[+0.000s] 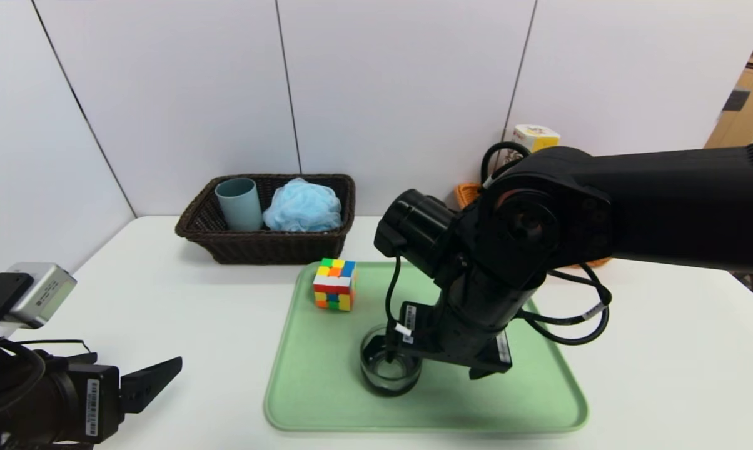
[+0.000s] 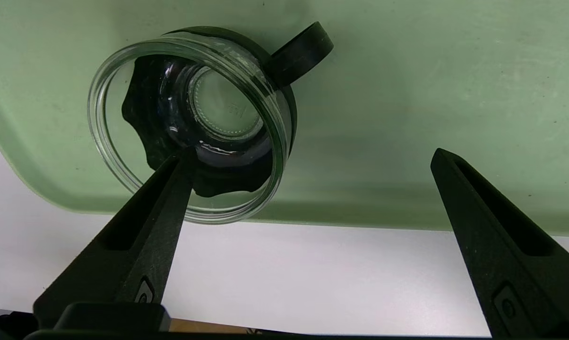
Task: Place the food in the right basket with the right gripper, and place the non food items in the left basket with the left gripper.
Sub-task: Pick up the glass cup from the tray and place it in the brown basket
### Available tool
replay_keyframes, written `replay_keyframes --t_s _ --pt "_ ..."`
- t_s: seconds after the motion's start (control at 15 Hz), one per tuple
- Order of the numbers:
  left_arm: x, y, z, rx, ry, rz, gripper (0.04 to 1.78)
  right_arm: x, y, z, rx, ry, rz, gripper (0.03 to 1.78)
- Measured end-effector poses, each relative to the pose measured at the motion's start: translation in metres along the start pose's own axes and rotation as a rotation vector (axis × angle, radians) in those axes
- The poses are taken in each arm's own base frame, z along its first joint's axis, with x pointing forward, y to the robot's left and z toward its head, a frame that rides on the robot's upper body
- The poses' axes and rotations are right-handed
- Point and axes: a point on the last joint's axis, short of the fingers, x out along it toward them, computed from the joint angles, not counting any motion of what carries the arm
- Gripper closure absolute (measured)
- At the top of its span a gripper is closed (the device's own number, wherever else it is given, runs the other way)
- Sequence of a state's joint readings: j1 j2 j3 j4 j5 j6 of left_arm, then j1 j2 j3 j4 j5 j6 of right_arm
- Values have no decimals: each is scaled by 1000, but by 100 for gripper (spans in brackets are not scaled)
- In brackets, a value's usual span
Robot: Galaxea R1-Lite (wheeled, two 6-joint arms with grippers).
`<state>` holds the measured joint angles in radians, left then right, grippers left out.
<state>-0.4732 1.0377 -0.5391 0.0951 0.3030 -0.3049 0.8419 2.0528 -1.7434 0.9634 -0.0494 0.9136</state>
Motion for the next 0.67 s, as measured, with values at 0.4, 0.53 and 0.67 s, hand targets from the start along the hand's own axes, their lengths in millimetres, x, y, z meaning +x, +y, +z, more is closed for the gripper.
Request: replay_keyframes --t_s 0.4,0.53,0.67 --pt "0 1 -2 0 5 4 13 11 2 2 5 33 -3 88" --pt "0 1 -3 1 7 3 13 12 2 2 5 35 -5 107" --pt "0 1 -4 0 7 4 13 13 3 3 7 42 -1 172"
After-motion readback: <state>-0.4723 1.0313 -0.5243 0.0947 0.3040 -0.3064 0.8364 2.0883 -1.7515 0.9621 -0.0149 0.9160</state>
